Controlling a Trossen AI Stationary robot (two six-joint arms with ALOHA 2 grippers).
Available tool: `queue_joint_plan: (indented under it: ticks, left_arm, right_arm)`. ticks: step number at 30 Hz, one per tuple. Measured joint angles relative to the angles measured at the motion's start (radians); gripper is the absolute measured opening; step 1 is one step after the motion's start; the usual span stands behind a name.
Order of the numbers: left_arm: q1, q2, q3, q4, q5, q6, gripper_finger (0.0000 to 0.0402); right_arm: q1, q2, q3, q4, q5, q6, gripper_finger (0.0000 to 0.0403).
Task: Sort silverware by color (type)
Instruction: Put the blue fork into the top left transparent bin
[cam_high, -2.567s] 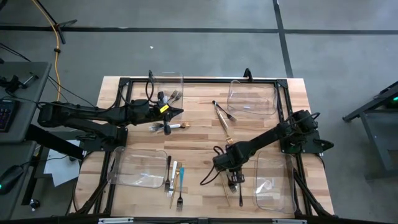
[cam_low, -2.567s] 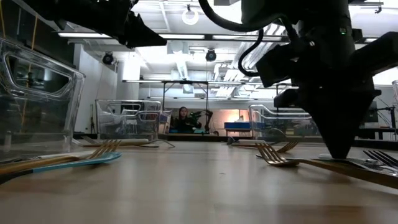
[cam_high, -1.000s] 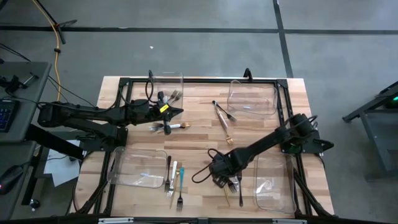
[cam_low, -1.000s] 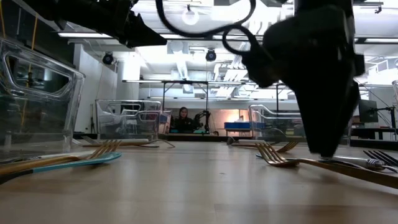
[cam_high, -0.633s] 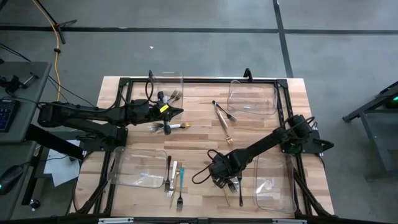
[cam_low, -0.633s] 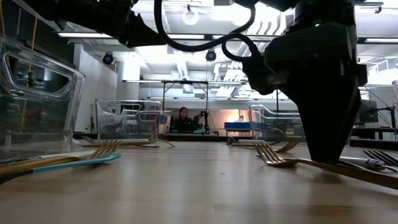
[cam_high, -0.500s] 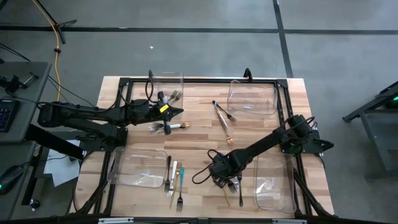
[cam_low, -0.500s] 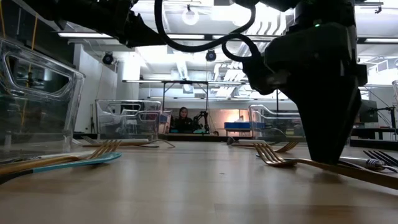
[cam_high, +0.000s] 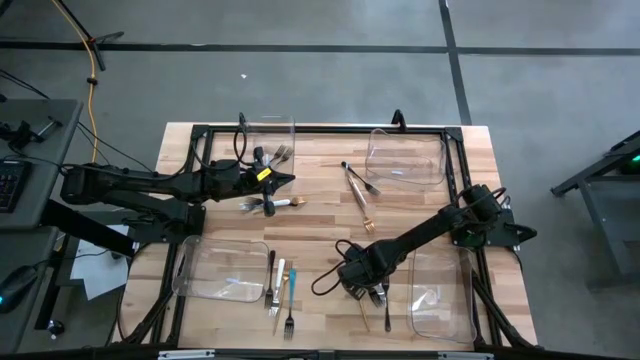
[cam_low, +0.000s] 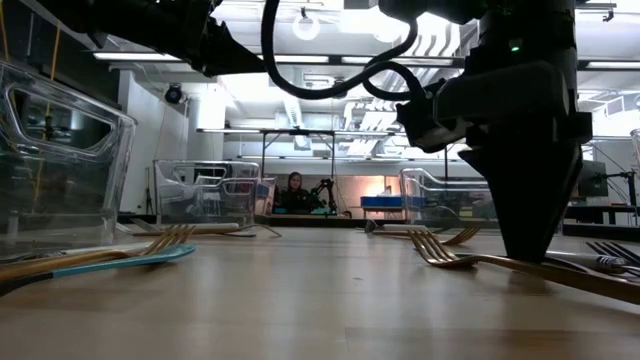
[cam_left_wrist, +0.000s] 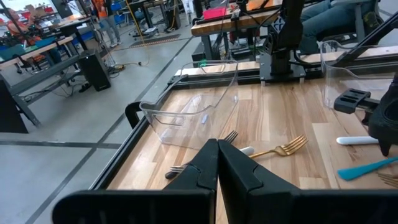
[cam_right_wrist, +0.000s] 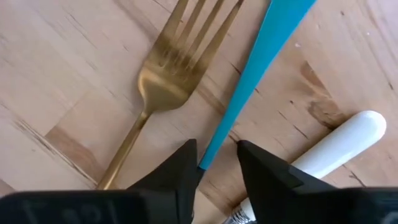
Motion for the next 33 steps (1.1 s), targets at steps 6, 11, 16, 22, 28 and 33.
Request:
queue_joint_plan:
  ticks: [6,11,16,22,28,33]
  left_arm:
    - [0.0,0.0,0.0,0.0,0.0,0.0,0.0]
    - [0.0,0.0,0.0,-0.001,0.0,0.0,0.0]
    - [0.0,0.0,0.0,-0.001,0.0,0.0,0.0]
    - [0.0,0.0,0.0,-0.003,0.0,0.0,0.0]
    - [0.0,0.0,0.0,-0.006,0.0,0.0,0.0]
    - [0.0,0.0,0.0,-0.007,0.0,0.0,0.0]
  right_arm:
    - [0.0,0.0,0.0,0.001,0.01,0.0,0.0065]
    - [-0.001,0.0,-0.001,-0.002,0.016,-0.006,0.0013]
    - [-0.001,0.0,-0.002,0.005,0.014,-0.032,0.0017]
    - [-0.002,0.0,-0.002,0.008,0.01,-0.036,0.0006]
    - [-0.012,-0.013,-0.004,0.002,-0.01,-0.072,0.0005]
    - [-0.039,-0.045,-0.004,-0.022,0.017,-0.122,0.0004]
